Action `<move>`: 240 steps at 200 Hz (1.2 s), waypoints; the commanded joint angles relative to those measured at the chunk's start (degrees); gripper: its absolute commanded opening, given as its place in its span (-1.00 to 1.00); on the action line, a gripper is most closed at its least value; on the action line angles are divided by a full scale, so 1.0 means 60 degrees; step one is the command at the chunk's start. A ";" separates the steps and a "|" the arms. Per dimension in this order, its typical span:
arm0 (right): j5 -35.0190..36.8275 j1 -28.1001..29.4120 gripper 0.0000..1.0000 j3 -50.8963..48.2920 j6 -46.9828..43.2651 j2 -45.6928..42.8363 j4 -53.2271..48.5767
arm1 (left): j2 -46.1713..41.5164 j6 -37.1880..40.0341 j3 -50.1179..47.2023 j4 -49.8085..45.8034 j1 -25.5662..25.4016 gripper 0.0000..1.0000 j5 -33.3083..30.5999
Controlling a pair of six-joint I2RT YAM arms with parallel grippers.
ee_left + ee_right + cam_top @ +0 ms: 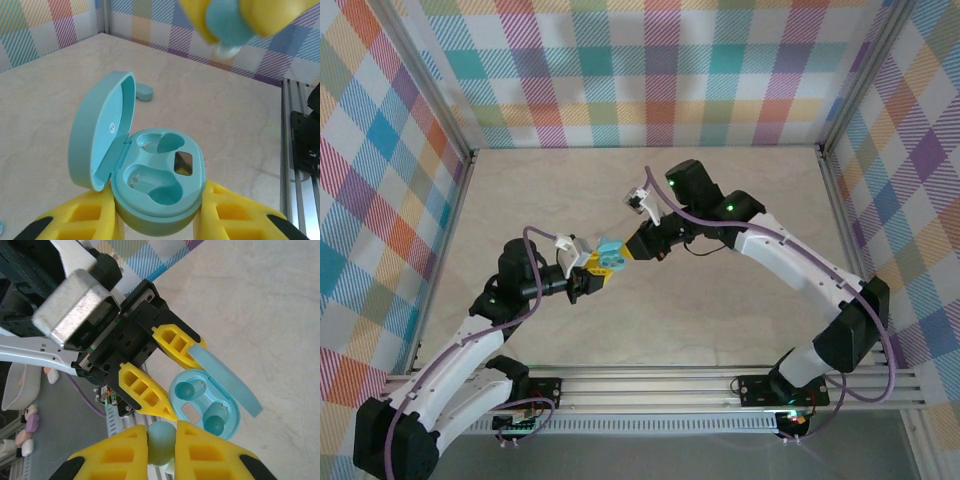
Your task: Insert wireless bluetooth earbuds into charging case
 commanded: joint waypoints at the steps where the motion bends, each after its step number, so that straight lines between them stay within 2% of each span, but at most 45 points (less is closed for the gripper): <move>1: -0.0536 0.0098 -0.68 0.0161 -0.0391 0.0308 -0.0038 | -0.0259 0.0294 -0.0081 0.0280 0.0008 -1.00 0.0475; 111: -0.0336 0.0295 -0.68 0.0298 -0.0941 0.0636 -0.0407 | -0.0261 0.0195 0.0064 0.0345 0.0001 -1.00 0.1001; 166: 0.0963 0.0317 -0.67 0.0117 -0.0807 -0.0035 0.0039 | 0.0082 -0.0126 0.0206 0.0300 0.0005 -1.00 0.0726; 201: 0.0655 0.0318 -0.64 -0.0366 -0.0864 -0.0571 0.0678 | 0.0440 -0.0326 0.0456 0.0135 0.0008 -1.00 0.1004; 240: 0.0654 0.0443 -0.63 -0.0593 -0.0939 -0.0653 0.0653 | 0.0534 -0.0548 0.0525 0.0369 0.0008 -1.00 0.1213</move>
